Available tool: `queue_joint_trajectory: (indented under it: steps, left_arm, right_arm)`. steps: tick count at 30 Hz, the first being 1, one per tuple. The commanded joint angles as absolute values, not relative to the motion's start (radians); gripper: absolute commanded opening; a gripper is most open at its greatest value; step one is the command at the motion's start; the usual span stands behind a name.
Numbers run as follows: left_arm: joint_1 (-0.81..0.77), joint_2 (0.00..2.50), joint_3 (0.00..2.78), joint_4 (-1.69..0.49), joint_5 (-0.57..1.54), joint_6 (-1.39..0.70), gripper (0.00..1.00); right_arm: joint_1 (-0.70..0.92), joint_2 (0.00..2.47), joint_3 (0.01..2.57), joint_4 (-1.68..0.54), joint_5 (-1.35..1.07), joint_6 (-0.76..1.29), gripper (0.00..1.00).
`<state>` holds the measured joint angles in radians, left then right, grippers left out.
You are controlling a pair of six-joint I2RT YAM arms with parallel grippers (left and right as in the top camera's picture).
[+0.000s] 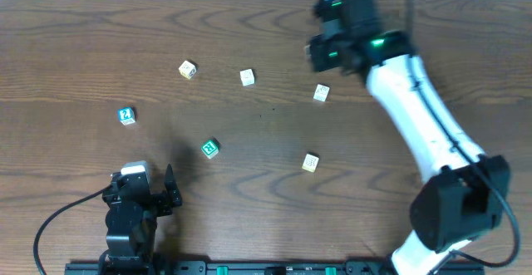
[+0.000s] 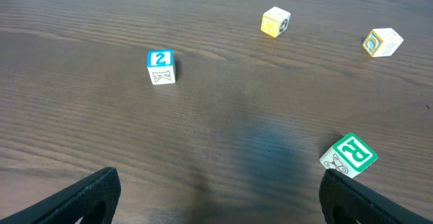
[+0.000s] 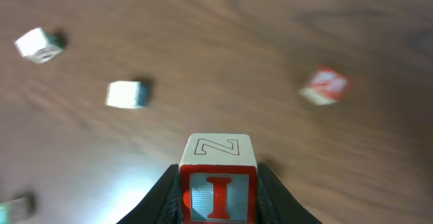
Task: Spell out Ai2
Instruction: 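Carry the red 'I' block with the right gripper toward table center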
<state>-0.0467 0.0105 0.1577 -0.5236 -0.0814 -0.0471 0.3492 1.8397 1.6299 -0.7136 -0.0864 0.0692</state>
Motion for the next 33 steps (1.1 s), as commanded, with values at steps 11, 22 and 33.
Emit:
queue_joint_trajectory:
  steps: [11, 22, 33]
  left_arm:
    - [-0.042, 0.004, 0.142, -0.524, -0.084, -0.029, 0.95]
    - [-0.042, 0.004, 0.142, -0.524, -0.084, -0.029, 0.95]
    - [-0.042, 0.004, 0.142, -0.524, -0.084, -0.029, 0.95]
  right_arm:
    - [0.582, 2.000, 1.642, -0.739, 0.015, 0.427, 0.01]
    - [0.608, 2.069, 1.642, -0.790, 0.102, 0.564, 0.01]
    - [0.622, 2.127, 1.641, -0.808, 0.101, 0.620, 0.01]
